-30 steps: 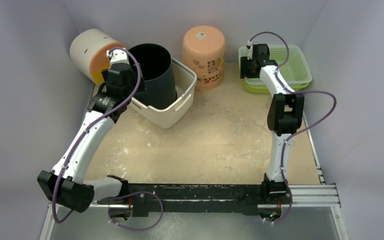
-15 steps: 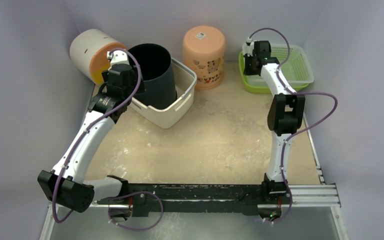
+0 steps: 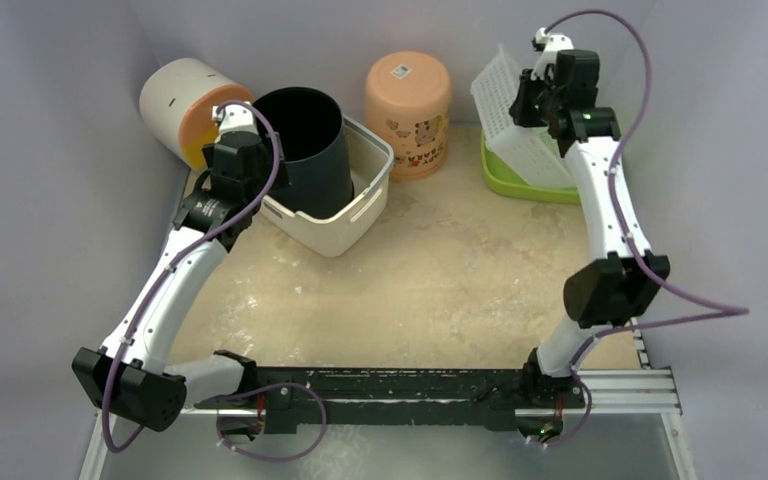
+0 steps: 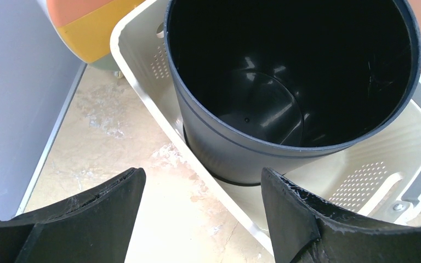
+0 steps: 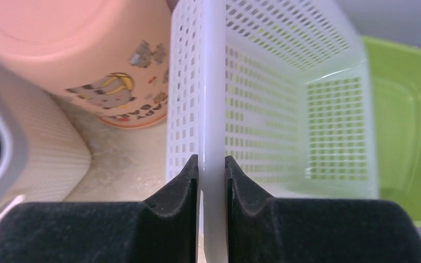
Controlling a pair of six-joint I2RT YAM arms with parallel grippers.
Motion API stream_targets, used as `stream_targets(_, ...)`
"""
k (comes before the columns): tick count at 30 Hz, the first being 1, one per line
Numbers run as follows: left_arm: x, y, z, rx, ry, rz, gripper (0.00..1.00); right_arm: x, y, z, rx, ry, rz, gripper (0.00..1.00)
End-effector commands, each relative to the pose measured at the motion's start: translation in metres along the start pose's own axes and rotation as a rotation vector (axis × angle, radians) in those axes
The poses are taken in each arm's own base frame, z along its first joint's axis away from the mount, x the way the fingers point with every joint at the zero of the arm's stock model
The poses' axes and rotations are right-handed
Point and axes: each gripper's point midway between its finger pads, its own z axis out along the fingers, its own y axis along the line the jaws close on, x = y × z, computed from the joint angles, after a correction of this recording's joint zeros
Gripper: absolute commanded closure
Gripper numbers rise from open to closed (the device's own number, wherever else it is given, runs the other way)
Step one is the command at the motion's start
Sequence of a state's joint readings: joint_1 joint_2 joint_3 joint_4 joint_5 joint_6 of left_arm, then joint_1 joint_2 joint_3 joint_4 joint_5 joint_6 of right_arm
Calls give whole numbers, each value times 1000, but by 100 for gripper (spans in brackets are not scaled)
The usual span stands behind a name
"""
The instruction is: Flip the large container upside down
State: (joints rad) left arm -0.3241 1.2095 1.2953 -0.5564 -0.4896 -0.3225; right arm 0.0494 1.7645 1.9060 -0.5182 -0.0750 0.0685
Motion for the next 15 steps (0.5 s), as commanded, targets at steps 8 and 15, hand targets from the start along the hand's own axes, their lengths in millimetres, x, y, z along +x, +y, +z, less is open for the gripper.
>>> stream_targets(8,-22,-4,-16,52,-72,-50,23,-23,49,-126,-165,-96,18,100)
stream_targets(15,-23,-4,-18,54,-77,-50,23,-31,104,-185,-453,-126,5,100)
